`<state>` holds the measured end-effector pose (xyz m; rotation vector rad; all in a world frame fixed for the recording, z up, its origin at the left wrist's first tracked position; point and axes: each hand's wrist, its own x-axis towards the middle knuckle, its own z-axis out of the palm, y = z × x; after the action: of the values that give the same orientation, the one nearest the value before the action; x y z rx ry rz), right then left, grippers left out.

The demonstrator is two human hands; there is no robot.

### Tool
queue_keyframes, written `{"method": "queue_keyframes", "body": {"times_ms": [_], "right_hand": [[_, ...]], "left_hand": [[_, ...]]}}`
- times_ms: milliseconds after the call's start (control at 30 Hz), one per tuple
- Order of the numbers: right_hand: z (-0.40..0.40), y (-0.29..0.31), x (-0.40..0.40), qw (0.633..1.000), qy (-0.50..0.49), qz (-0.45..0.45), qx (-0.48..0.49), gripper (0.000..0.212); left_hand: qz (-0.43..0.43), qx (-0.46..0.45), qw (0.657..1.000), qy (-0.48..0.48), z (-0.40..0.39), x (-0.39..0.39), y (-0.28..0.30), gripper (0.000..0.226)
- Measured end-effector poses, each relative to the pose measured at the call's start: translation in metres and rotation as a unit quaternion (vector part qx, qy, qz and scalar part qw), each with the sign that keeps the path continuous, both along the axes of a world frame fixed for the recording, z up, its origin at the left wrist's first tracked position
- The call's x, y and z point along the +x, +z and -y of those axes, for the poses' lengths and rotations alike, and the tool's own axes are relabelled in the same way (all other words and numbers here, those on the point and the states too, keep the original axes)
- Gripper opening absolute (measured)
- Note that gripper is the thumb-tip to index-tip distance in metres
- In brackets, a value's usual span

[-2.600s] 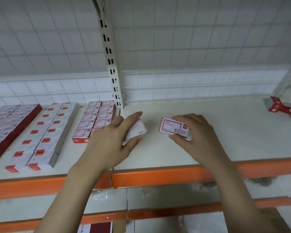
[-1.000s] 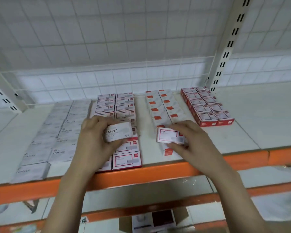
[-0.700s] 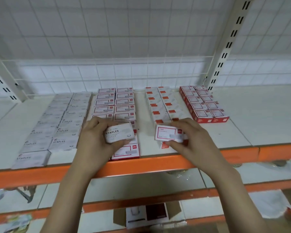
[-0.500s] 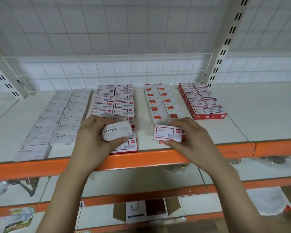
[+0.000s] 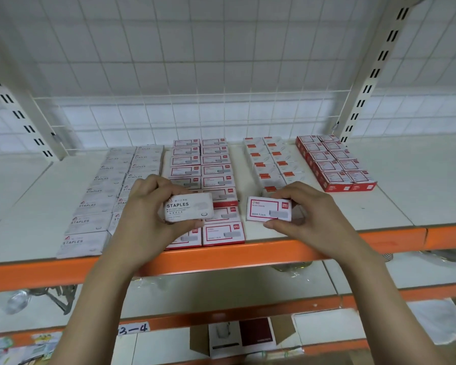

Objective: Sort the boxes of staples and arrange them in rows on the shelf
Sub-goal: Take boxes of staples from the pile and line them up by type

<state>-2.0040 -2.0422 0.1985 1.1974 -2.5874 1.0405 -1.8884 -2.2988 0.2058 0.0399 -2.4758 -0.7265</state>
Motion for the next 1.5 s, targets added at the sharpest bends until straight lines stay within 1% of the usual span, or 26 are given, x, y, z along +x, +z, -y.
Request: {"method": "queue_keyframes", "body": {"times_ms": [67, 167, 267, 433, 533, 600, 700, 767, 867, 1033, 1133, 1267, 1333, 1500], "right_hand": [[0.012, 0.001, 0.002, 1.000, 0.015, 0.005, 0.014, 0.041], [0.033, 0.000, 0.006, 0.998, 0.039, 0.002, 0.049, 0.039], [0.053, -0.004, 0.007, 0.995, 0.052, 0.000, 0.088, 0.043], [0.068, -0.010, 0.008, 0.992, 0.059, 0.015, 0.114, 0.045], [0.069, -0.012, 0.009, 0.994, 0.044, -0.003, 0.105, 0.048], [0.068, -0.014, 0.012, 0.995, 0.042, -0.025, 0.082, 0.041], [0.067, -0.017, 0.015, 0.996, 0.062, -0.033, 0.063, 0.027], [0.068, -0.017, 0.015, 0.995, 0.067, -0.037, 0.066, 0.024], [0.073, -0.016, 0.012, 0.994, 0.063, -0.034, 0.079, 0.024], [0.081, -0.012, 0.011, 0.994, 0.034, -0.024, 0.100, 0.027], [0.083, -0.010, 0.014, 0.993, 0.024, -0.011, 0.112, 0.031], [0.094, -0.004, 0.022, 0.997, 0.015, -0.013, 0.074, 0.037], [0.102, -0.002, 0.026, 0.997, 0.020, -0.021, 0.077, 0.038], [0.115, -0.002, 0.036, 0.997, 0.031, -0.025, 0.070, 0.031]], "left_hand": [[0.001, 0.009, 1.000, -0.002, 0.011, 0.004, 0.001, 0.053], [0.006, 0.017, 1.000, 0.004, 0.030, 0.010, -0.002, 0.059], [0.006, 0.025, 1.000, 0.006, 0.043, 0.017, -0.006, 0.052], [0.017, 0.031, 0.999, 0.017, 0.052, 0.024, -0.010, 0.050], [0.024, 0.038, 0.999, 0.008, 0.056, 0.027, -0.014, 0.054], [0.025, 0.046, 0.999, -0.001, 0.057, 0.026, -0.016, 0.051], [0.028, 0.050, 0.998, -0.009, 0.056, 0.022, -0.018, 0.049], [0.036, 0.045, 0.998, -0.013, 0.056, 0.020, -0.020, 0.051], [0.043, 0.036, 0.998, -0.019, 0.058, 0.018, -0.022, 0.056], [0.043, 0.045, 0.998, -0.027, 0.065, 0.025, -0.021, 0.047], [0.044, 0.037, 0.998, -0.023, 0.073, 0.033, -0.020, 0.050], [0.055, 0.028, 0.998, -0.011, 0.079, 0.043, -0.024, 0.057], [0.061, 0.018, 0.998, -0.008, 0.081, 0.047, -0.028, 0.060], [0.072, 0.002, 0.997, -0.004, 0.090, 0.052, -0.040, 0.063]]}}
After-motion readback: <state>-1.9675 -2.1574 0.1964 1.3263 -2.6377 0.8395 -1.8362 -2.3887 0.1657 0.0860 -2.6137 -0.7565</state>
